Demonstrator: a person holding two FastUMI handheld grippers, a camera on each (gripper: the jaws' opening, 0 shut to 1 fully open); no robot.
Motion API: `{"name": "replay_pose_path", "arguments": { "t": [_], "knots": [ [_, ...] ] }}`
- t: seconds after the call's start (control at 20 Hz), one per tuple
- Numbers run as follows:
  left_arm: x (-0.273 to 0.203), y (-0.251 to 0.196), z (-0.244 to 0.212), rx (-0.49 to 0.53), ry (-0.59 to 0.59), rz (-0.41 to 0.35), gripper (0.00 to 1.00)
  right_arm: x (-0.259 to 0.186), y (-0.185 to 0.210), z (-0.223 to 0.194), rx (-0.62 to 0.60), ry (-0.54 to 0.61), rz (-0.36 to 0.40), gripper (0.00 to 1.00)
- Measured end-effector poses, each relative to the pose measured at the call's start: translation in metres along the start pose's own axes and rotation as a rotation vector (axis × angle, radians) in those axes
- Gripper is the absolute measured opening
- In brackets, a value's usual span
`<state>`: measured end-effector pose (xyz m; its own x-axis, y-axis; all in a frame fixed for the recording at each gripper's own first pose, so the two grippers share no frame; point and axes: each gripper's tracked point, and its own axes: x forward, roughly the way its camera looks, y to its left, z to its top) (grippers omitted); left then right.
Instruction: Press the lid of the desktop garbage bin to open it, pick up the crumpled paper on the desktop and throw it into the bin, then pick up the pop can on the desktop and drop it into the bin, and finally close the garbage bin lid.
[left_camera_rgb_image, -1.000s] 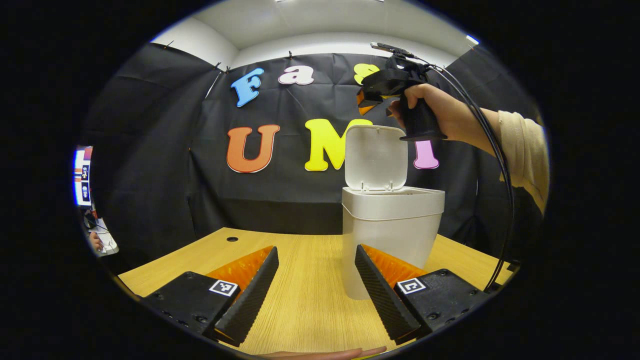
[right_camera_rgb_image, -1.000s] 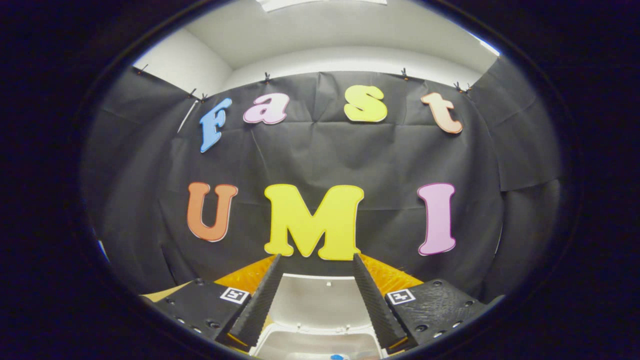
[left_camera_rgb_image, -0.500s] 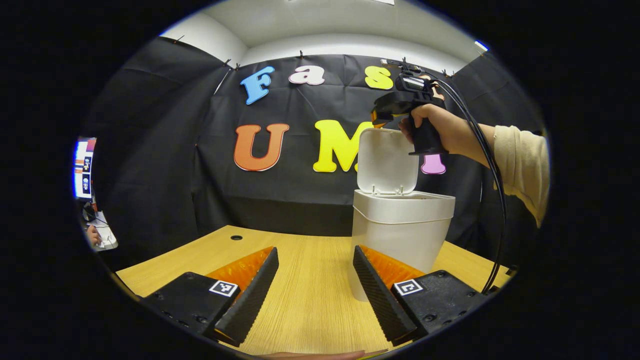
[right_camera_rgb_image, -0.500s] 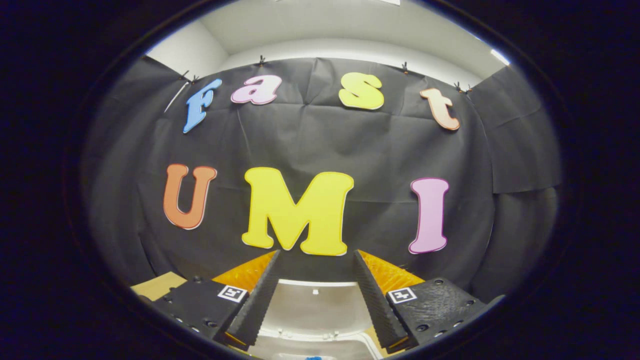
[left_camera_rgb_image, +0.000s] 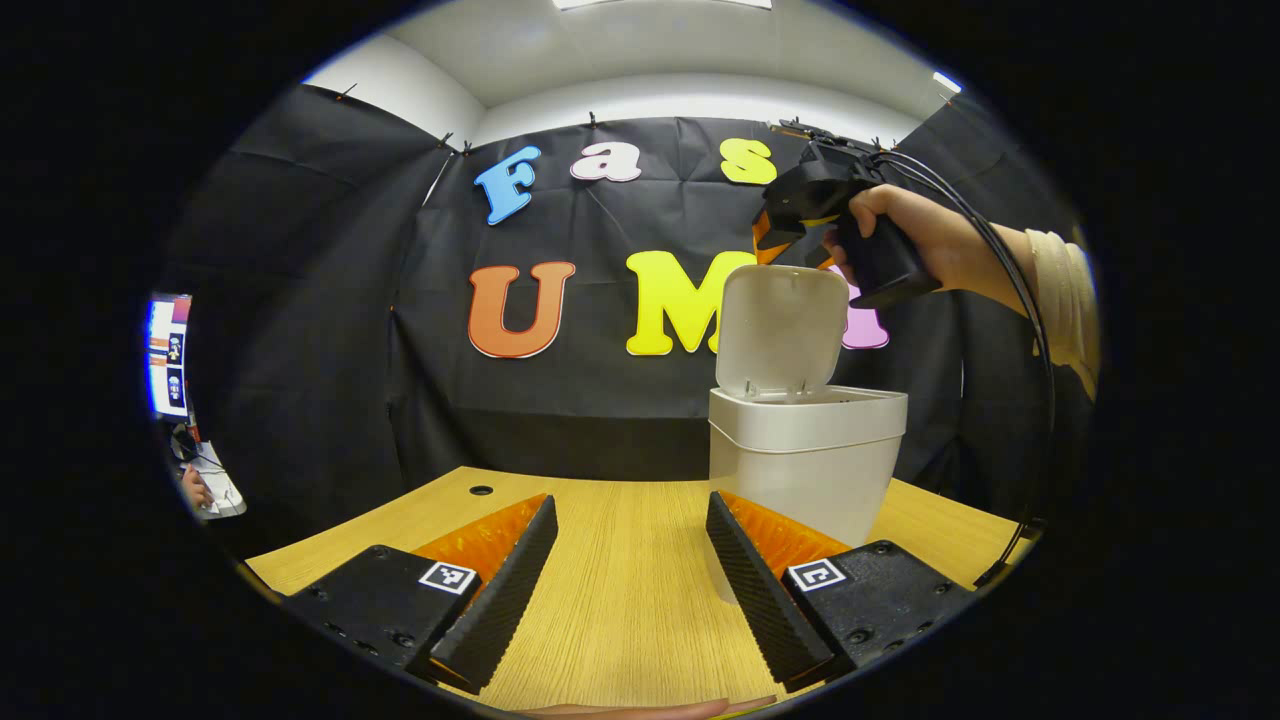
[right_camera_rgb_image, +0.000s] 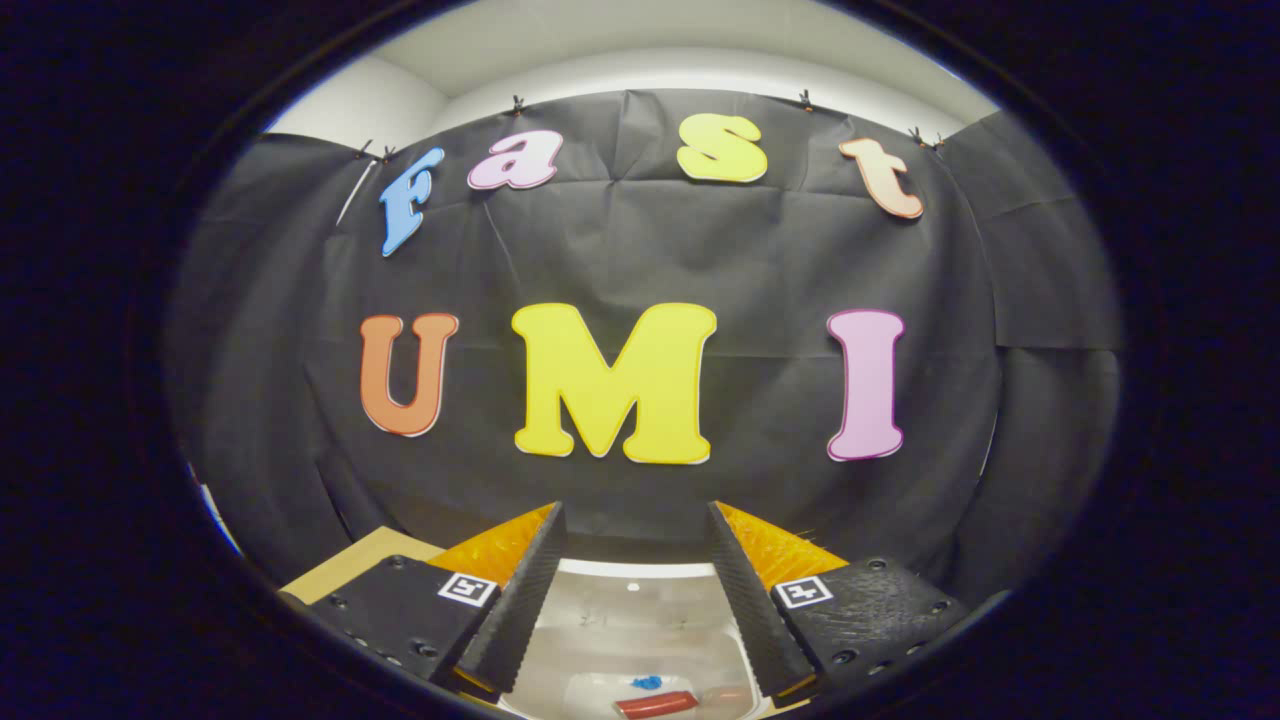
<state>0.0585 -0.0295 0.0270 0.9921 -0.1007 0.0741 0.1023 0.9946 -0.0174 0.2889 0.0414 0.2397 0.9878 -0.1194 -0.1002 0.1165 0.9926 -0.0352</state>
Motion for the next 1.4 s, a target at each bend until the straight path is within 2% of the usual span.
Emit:
{"name": "replay_pose_path", "arguments": {
  "t": [0.05, 0.1, 0.2, 0.45, 0.7, 0.75, 0.85, 0.9, 1.1, 1.15, 1.2, 1.25, 1.4],
  "knots": [
    [0.000, 0.002, -0.002, -0.004, 0.004, -0.001, 0.97, -0.004, 0.001, -0.009, -0.005, 0.033, 0.008, 0.84],
    [0.002, 0.001, -0.002, -0.008, 0.006, -0.008, 0.97, -0.008, 0.001, -0.019, -0.016, 0.073, 0.009, 0.83],
    [0.003, 0.002, -0.008, -0.020, 0.021, -0.016, 0.97, -0.015, 0.002, -0.043, -0.029, 0.156, 0.010, 0.83],
    [0.009, 0.010, -0.016, -0.040, 0.057, 0.024, 0.97, -0.036, 0.011, -0.114, -0.017, 0.376, 0.039, 0.82],
    [0.007, 0.016, -0.016, -0.019, 0.052, 0.051, 0.97, -0.049, 0.009, -0.156, 0.004, 0.537, 0.024, 0.85],
    [0.007, 0.015, -0.014, -0.018, 0.046, 0.049, 0.97, -0.052, 0.009, -0.163, 0.009, 0.562, 0.023, 0.83],
    [0.008, 0.018, -0.015, -0.016, 0.041, 0.053, 0.97, -0.052, 0.009, -0.160, -0.009, 0.559, 0.031, 0.87],
    [0.009, 0.020, -0.016, -0.017, 0.045, 0.057, 0.97, -0.054, 0.008, -0.160, -0.007, 0.564, 0.033, 0.82],
    [0.012, 0.021, -0.021, -0.030, 0.061, 0.059, 0.97, -0.055, 0.007, -0.162, -0.011, 0.547, 0.043, 0.87],
    [0.012, 0.021, -0.022, -0.031, 0.064, 0.059, 0.97, -0.056, 0.007, -0.162, -0.011, 0.537, 0.044, 0.85],
    [0.012, 0.022, -0.023, -0.029, 0.067, 0.062, 0.97, -0.055, 0.007, -0.162, -0.014, 0.530, 0.047, 0.88],
    [0.012, 0.022, -0.023, -0.028, 0.068, 0.063, 0.97, -0.056, 0.006, -0.163, -0.015, 0.521, 0.051, 0.85],
    [0.012, 0.021, -0.023, -0.022, 0.065, 0.064, 0.97, -0.055, 0.006, -0.163, -0.018, 0.473, 0.066, 0.88]
  ]
}}
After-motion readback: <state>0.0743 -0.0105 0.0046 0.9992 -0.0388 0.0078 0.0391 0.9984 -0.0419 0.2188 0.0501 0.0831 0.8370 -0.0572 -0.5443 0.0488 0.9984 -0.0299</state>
